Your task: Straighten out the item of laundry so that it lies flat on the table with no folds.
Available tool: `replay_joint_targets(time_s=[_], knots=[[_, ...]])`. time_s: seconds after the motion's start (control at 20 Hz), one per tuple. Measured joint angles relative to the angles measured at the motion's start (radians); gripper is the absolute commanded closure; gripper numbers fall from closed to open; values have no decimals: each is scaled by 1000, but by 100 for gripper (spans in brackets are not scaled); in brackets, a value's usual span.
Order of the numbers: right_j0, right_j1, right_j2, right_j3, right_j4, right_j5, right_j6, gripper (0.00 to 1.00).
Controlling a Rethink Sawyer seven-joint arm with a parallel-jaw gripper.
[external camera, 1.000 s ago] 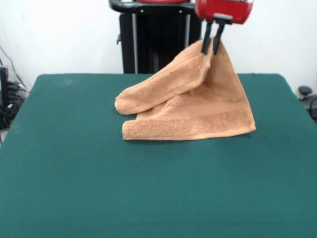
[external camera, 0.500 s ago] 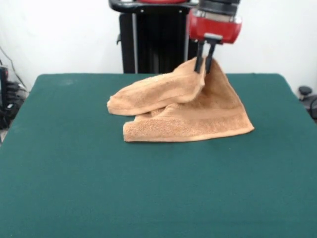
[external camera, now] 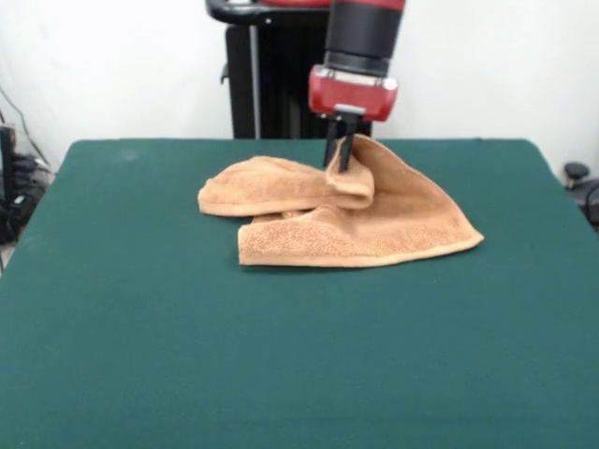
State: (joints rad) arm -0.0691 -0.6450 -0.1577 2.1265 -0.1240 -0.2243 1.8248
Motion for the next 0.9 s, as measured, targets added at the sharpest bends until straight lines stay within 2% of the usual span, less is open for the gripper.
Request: replay_joint_targets(time_s=[0.25, 0.5, 0.75, 0.9], knots=[[-52, 62, 1, 76, -23, -55, 0, 100], [-64, 78, 4, 135, -31, -61, 0, 100], [-49, 67, 10, 179, -26, -61, 0, 100], [0, 43, 31, 209, 19, -60, 0, 100]])
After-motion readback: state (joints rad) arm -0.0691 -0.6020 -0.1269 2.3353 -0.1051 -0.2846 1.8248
